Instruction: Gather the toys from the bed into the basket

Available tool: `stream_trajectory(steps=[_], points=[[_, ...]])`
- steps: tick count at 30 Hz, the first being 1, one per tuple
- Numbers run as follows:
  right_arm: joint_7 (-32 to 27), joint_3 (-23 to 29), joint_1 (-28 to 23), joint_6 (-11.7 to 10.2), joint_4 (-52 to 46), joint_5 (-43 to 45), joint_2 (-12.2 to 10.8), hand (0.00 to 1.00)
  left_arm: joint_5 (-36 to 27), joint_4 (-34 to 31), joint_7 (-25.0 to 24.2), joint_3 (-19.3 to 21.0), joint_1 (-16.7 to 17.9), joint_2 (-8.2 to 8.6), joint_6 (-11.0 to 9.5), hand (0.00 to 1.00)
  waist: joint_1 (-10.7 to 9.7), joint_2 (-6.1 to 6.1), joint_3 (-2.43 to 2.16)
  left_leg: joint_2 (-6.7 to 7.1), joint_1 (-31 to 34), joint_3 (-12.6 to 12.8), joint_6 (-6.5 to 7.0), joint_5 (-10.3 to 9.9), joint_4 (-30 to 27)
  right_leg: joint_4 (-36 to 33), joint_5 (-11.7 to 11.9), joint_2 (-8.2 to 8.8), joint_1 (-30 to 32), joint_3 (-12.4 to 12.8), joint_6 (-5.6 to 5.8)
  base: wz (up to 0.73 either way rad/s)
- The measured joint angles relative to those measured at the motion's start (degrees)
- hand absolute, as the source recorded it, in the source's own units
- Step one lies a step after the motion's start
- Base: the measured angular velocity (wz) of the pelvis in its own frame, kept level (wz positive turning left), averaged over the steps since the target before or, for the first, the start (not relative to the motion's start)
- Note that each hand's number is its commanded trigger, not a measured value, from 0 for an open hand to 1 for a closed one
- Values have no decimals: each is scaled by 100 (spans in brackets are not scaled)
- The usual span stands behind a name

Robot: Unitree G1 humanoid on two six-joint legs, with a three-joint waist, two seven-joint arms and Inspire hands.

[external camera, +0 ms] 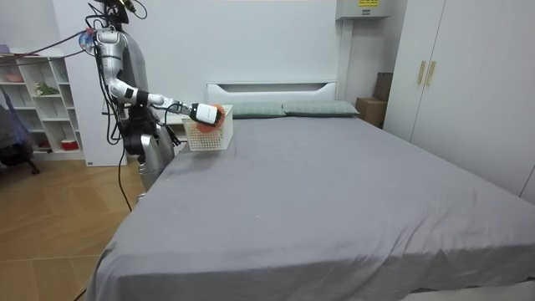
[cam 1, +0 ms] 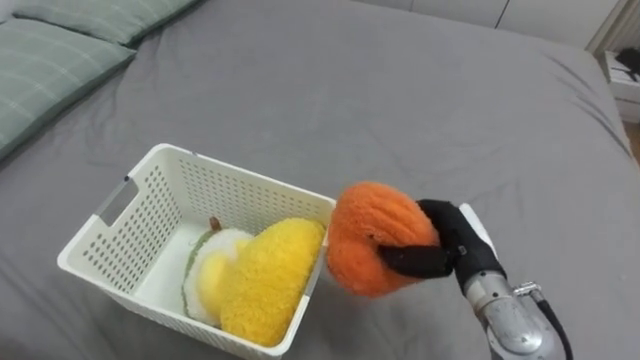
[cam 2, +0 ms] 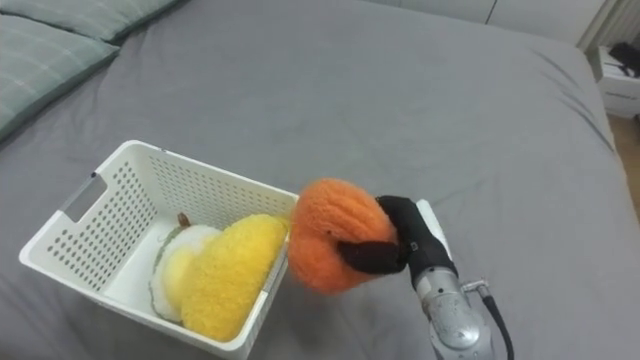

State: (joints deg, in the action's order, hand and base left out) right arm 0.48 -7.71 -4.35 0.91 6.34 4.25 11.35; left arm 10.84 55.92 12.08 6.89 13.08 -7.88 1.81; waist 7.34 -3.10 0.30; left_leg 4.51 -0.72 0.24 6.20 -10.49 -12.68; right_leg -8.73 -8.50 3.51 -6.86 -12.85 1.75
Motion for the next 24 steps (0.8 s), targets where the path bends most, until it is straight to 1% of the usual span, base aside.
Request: stream_trajectory(steps=[1, 4, 6, 9, 11, 13, 15, 16, 18, 21, 24], points=[[-6, 1, 10, 0, -224, 3, 22, 100, 3, 8, 6, -1, -16, 3, 0, 0, 31, -11, -3, -1, -8, 1, 0, 0, 6, 4, 0, -1, -1, 9, 0, 0], [12, -4, 102, 0, -692, 4, 25, 100, 2, 6, 23, -4, -34, 16, 1, 0, 101, -33, 8, -7, -36, 42, 0, 3, 45, 8, 0, -2, -1, 19, 0, -5], [12, -13, 230, -2, -836, 5, 21, 100, 3, -6, 57, -11, -34, 26, 3, 0, 122, -34, 9, -5, -43, 46, 2, 3, 56, 7, 1, 0, 1, 20, 0, -3], [11, -19, 462, -2, -940, 8, 22, 100, 5, -5, 132, -21, -66, 30, -9, 0, 238, -50, 12, -4, -61, 48, 7, 8, 97, 9, 1, 0, -4, 19, 2, 0], [11, -56, 635, -1, -947, 15, 21, 100, 4, -5, 146, -24, -67, 30, -16, 0, 276, -66, 15, -4, -58, 35, 6, 10, 97, 9, 1, -1, -4, 10, 1, 2], [13, -119, 862, 0, -1025, 205, 0, 100, 12, -9, 146, -23, -67, 30, -15, 0, 309, -103, 17, -4, -48, 34, 6, 12, 98, 9, 1, -1, 7, 15, 1, 0], [18, -189, 1037, 4, -1121, 439, 0, 100, 16, -6, 146, -22, -73, 27, -10, 0, 376, -103, 29, -4, -24, 36, 6, 12, 97, 8, 1, -1, 35, 24, 1, 0], [25, -220, 1111, 3, -1216, 557, 0, 100, 22, -8, 147, -23, -83, 27, -10, 0, 384, -118, 18, -2, 4, 20, 8, 13, 90, 9, 2, 0, 55, 12, 1, 4], [52, -243, 1230, 4, -1246, 573, -32, 100, 19, -8, 152, -32, -86, 27, -7, 0, 390, -130, 16, 9, 5, -32, 8, 19, 88, 11, 2, 1, 57, -8, 1, 11], [121, -249, 1360, 43, -1248, 561, -37, 100, 12, 28, 189, -34, -88, 27, 16, 0, 414, -178, 33, 11, 13, -56, 9, 20, 88, 12, 2, 1, 57, -28, 1, 5], [165, -298, 1399, 56, -1249, 586, -48, 100, 16, 86, 200, -34, -87, 22, 84, 0, 505, -200, 35, 14, 50, -64, 9, 20, 81, 10, 2, 6, 73, -78, 1, 1]])
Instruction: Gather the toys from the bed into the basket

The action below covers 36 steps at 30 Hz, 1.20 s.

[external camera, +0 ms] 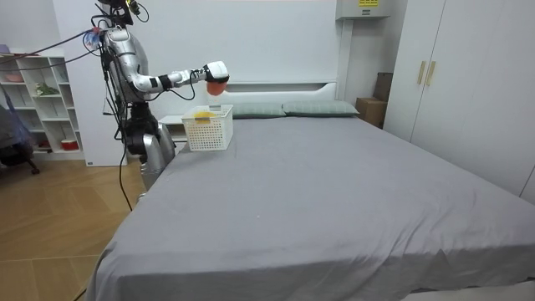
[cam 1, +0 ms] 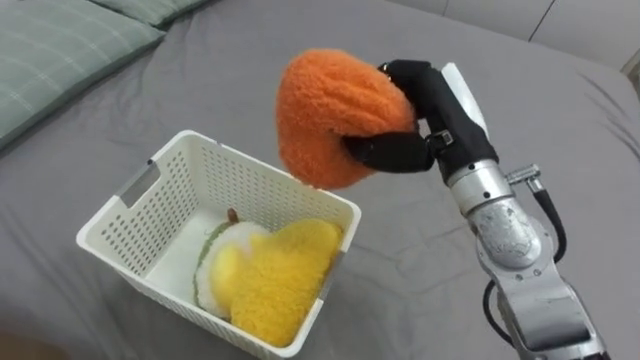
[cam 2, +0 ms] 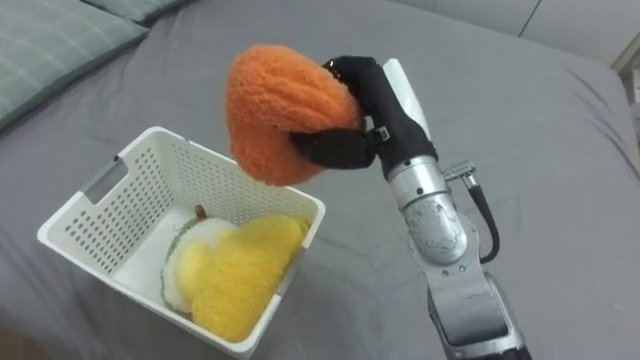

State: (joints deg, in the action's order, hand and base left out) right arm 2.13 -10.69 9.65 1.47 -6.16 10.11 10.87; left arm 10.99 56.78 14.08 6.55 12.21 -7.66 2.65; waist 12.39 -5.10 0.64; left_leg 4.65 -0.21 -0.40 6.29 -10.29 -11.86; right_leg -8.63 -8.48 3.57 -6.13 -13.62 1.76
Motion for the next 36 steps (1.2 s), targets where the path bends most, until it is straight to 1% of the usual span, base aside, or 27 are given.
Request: stream_trajectory(steps=[2, 3, 5, 6, 7, 9, 10, 13, 15, 17, 18, 19, 20, 21, 22, 23, 25, 28, 33, 36], points=[[34, -83, 28, 42, -7, 146, 5, 100, 0, -67, -13, -1, -7, 0, 5, 0, 23, -15, -10, 9, 72, -42, 1, -1, -47, -3, 0, 9, 35, -66, 0, 10], [57, -168, 69, 106, -6, 167, 13, 100, 0, -155, -13, -2, -4, 0, 13, 0, 65, -22, -12, 12, 92, -48, 1, 0, -69, -4, 0, 9, 53, -70, 0, 10], [73, -275, 105, 135, -5, 172, 12, 100, -1, -225, -9, -5, -5, -1, 23, 0, 99, -20, -11, 18, 110, -75, 1, 1, -83, -4, 0, 10, 52, -88, 0, 8], [81, -373, 150, 174, -5, 159, 12, 93, -4, -230, -6, -5, 10, -4, 41, 0, 116, -20, -11, 19, 113, -86, 1, 3, -83, -3, 0, 9, 50, -94, 1, 6], [113, -424, 153, 181, -4, 126, 12, 89, -4, -231, -5, -8, 14, -2, 71, 0, 143, -21, -11, 21, 116, -98, 0, 3, -83, -3, 0, 9, 43, -121, 0, 6], [116, -494, 153, 232, -2, 65, 17, 72, -3, -242, 31, -63, 32, -3, 101, 0, 198, -32, -14, 26, 146, -126, 0, 3, -91, -2, 1, 12, 37, -172, 0, 8], [117, -546, 153, 241, 17, 25, 19, 67, -3, -271, 71, -109, 57, -2, 115, 0, 208, -40, -9, 29, 157, -144, 2, 4, -99, -2, 1, 15, 37, -208, 0, 9], [145, -677, 153, 312, 48, -99, 20, 67, 0, -299, 123, -122, 111, 1, 128, 0, 234, -48, -4, 31, 161, -151, 3, 5, -101, 0, 2, 19, 38, -224, 2, 2], [170, -774, 153, 374, 156, -149, 21, 67, 2, -370, 165, -111, 211, -8, 213, 0, 288, -46, -2, 40, 152, -186, 5, 6, -104, 4, 4, 25, 16, -253, 4, 5], [162, -785, 153, 392, 292, -206, 20, 66, 3, -406, 166, -108, 241, -9, 225, 0, 342, -38, 4, 55, 155, -224, 9, 18, -105, 4, 3, 40, 4, -321, 6, 11], [153, -794, 153, 406, 426, -205, 15, 57, -1, -404, 166, -108, 234, -17, 232, 0, 367, -36, 6, 69, 160, -273, 12, 23, -105, 5, 3, 48, -8, -374, 7, 19], [153, -808, 154, 415, 585, -205, 12, 54, -4, -403, 166, -108, 235, -23, 235, 0, 377, -36, 8, 80, 162, -309, 15, 27, -105, 5, 3, 52, -16, -384, 7, 18], [153, -814, 154, 429, 654, -203, 11, 13, -4, -403, 166, -108, 235, -22, 236, 0, 398, -31, 13, 85, 164, -317, 16, 29, -105, 5, 3, 53, -18, -384, 8, 14], [154, -817, 154, 440, 780, -202, 8, 0, -4, -403, 166, -109, 234, -20, 236, 0, 428, -21, 25, 94, 169, -341, 18, 37, -105, 4, 3, 56, -19, -383, 9, 10], [157, -817, 154, 457, 848, -204, 9, 0, -4, -403, 166, -108, 223, -21, 236, 0, 471, -15, 43, 101, 175, -359, 17, 46, -105, 3, 3, 60, -16, -387, 9, 9], [159, -817, 154, 460, 872, -202, 9, 0, 0, -403, 166, -104, 231, -22, 239, 0, 487, -15, 46, 103, 178, -366, 17, 50, -105, 3, 3, 60, -11, -396, 10, 9], [161, -816, 166, 459, 1008, -162, 10, 0, 3, -405, 147, -102, 224, -28, 277, 0, 504, -22, 44, 119, 209, -439, 13, 76, -105, 3, 4, 65, 7, -468, 10, 15], [160, -818, 166, 454, 1180, -108, 0, 0, 6, -405, 99, -100, 205, -29, 295, 0, 514, -29, 44, 135, 243, -476, 14, 127, -104, 10, 4, 78, 16, -541, 10, 12], [-10, -819, 165, 454, 1514, -100, 2, 0, 5, -402, 37, -99, 221, -52, 327, 0, 513, -31, 48, 150, 257, -499, 16, 140, -102, 7, 4, 90, 14, -553, 12, 1], [-141, -819, 166, 425, 1712, -108, -11, 0, 5, -469, 37, -100, 235, -52, 333, 0, 517, -40, 42, 152, 260, -500, 16, 140, -91, 0, 4, 93, 10, -545, 13, 0]])
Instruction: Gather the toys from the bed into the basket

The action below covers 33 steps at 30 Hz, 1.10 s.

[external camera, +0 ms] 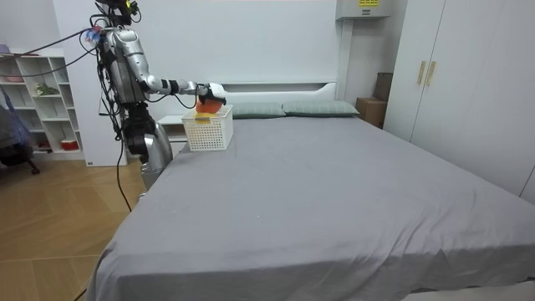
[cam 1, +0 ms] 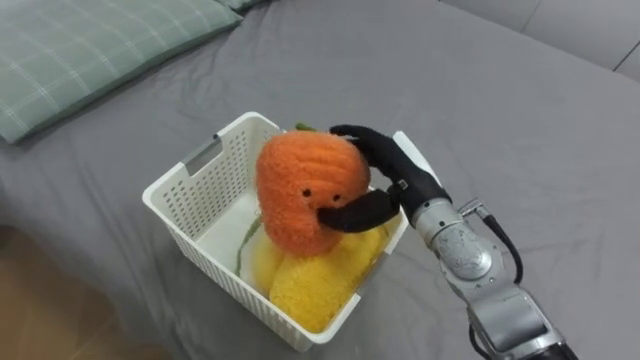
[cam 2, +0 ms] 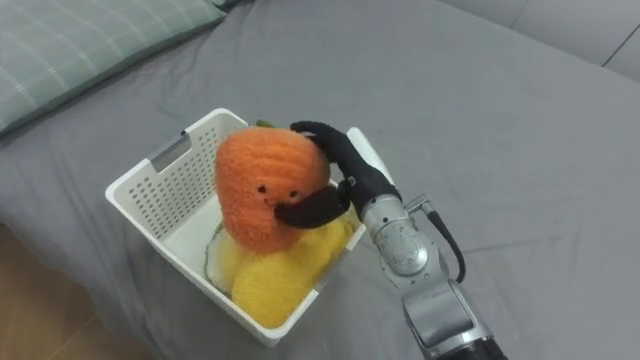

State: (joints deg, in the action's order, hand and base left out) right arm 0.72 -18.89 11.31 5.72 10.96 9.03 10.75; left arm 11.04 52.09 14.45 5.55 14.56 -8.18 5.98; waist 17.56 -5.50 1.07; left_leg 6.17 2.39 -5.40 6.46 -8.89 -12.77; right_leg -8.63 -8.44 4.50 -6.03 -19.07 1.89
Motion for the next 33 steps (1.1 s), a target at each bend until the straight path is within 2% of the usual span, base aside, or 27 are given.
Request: stream_trajectory(steps=[4, 7, 24, 28, 30, 33], points=[[-71, -1, 2, -27, 432, -48, 2, 0, 1, -45, -5, 1, -18, -3, 0, 0, 2, -26, -12, 10, 0, -24, 1, 4, -11, -2, -2, 4, -12, -15, 3, 2], [-71, 0, 2, -8, 674, -48, 2, 0, 1, -44, -14, 0, -23, -2, 0, 0, 7, -37, 0, 16, 7, -29, 2, 4, -22, -3, -4, 8, -7, -17, 7, 0], [-73, 0, 2, -9, 684, -73, 3, 0, -2, -44, -21, 1, -52, -2, -1, 0, 2, -29, 9, 40, -8, -32, 11, 9, -26, -2, -26, 29, -8, -12, 42, 0], [-53, 1, 2, -9, 684, -75, 9, 0, -1, -44, -58, 2, -25, -2, -2, 0, -11, -49, 40, 40, -1, -31, 12, 7, -25, -2, -26, 28, 2, -9, 42, 0], [-52, 11, 1, -12, 684, -95, 9, 0, -1, -44, -96, 10, -29, 1, -2, 0, -19, -57, 42, 40, 3, -30, 12, 7, -17, 0, -26, 29, 15, -3, 42, 0], [-53, 137, -14, -115, 792, -144, 10, 0, -2, -72, -137, 75, -23, 26, -2, 0, -111, -63, 37, 45, 19, -29, 16, 7, -10, 1, -25, 32, 34, 13, 44, 0]])
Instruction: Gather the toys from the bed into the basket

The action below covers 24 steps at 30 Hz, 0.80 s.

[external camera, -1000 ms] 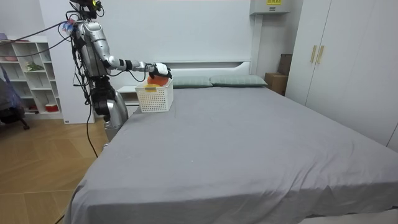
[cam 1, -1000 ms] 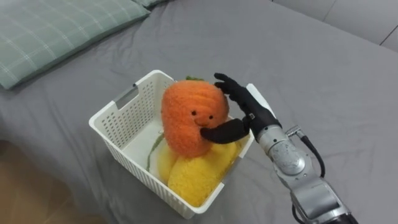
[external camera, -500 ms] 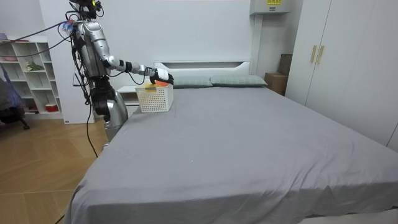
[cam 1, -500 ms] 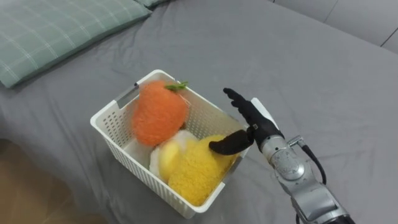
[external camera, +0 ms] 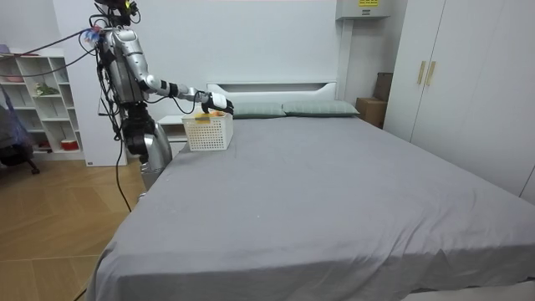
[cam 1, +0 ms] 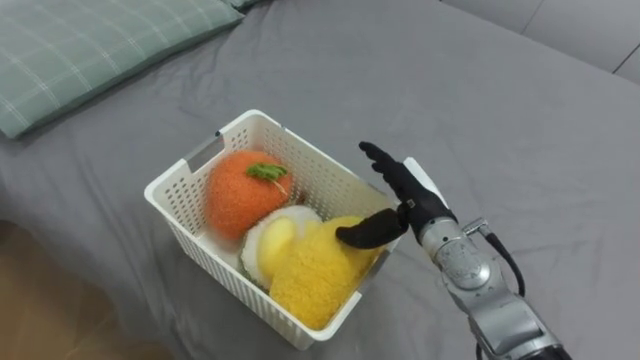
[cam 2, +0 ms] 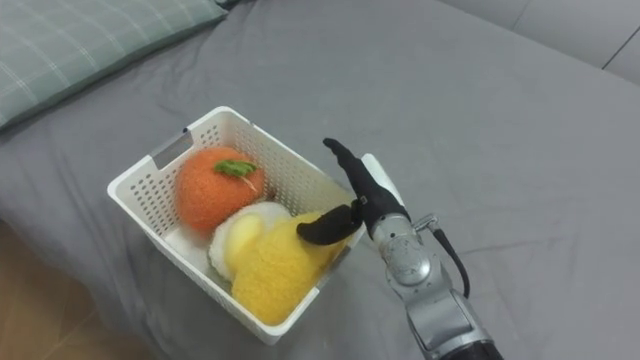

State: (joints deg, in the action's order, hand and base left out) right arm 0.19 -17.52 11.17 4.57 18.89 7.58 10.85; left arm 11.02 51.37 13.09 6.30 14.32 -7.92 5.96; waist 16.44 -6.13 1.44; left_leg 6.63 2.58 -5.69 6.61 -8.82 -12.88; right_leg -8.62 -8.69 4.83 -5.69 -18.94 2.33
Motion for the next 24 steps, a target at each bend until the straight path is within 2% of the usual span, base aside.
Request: stream_trajectory(steps=[3, 6, 8, 9, 11, 13, 15, 18, 19, 21, 24], points=[[-55, 154, -73, -32, 42, -212, 17, 0, -4, -33, 54, 22, -8, 3, -14, 0, -88, -11, -19, -1, -6, 16, 9, 10, 10, -1, 1, 3, 3, 18, 2, -3], [-156, 269, -263, -147, 40, -416, 27, 0, -19, -33, 169, 24, -18, 7, -112, 0, -214, 9, -41, -11, -47, 80, 18, 18, 10, 2, 1, 6, -11, 65, 4, -9], [-212, 334, -487, -260, 40, -485, 32, 0, -18, -33, 234, 35, 11, 14, -183, 0, -231, 74, -50, -22, -129, 157, 28, 15, 22, 4, 4, 3, -49, 160, 9, -20], [-209, 399, -638, -282, 35, -500, 33, 0, -17, -33, 266, 50, 11, 27, -231, 0, -311, 86, -95, -26, -165, 194, 37, 9, 30, 7, 6, 4, -73, 192, 17, -13], [-215, 547, -784, -328, 25, -513, 30, 0, -15, -32, 266, 58, 21, 26, -277, 0, -395, 173, -83, -29, -226, 235, 47, 1, 77, 5, 9, 5, -112, 251, 28, -16], [-289, 768, -857, -398, 24, -604, 36, 0, -23, -32, 270, 120, 17, 29, -359, 0, -593, 244, -127, -48, -238, 338, 49, -1, 99, -13, 8, 11, -73, 330, 42, -23], [-371, 1005, -908, -465, -15, -741, 52, 0, -19, 7, 275, 212, 0, 32, -472, 0, -719, 274, -147, -57, -255, 385, 48, 0, 109, -17, 9, 8, -64, 353, 43, -16], [-559, 1401, -942, -556, -198, -825, 71, 0, -21, 156, 342, 332, -6, 30, -617, 0, -891, 287, -147, -85, -342, 462, 41, -2, 145, -25, 12, -17, -81, 478, 37, -15], [-655, 1531, -967, -676, -246, -909, 73, 0, -20, 163, 385, 344, -1, 39, -626, 0, -944, 285, -142, -96, -366, 500, 38, -4, 158, -24, 15, -24, -86, 494, 31, -18], [-730, 1700, -1061, -772, -334, -994, 69, 0, -21, 166, 401, 366, 1, 48, -644, 0, -990, 276, -147, -109, -395, 548, 36, -3, 184, -29, 17, -29, -82, 551, 29, -16], [-785, 1870, -1257, -830, -396, -1205, 56, 0, -21, 166, 411, 371, 11, 57, -673, 0, -1092, 261, -152, -115, -404, 603, 38, -13, 218, -29, 19, -33, -66, 626, 30, -11]])
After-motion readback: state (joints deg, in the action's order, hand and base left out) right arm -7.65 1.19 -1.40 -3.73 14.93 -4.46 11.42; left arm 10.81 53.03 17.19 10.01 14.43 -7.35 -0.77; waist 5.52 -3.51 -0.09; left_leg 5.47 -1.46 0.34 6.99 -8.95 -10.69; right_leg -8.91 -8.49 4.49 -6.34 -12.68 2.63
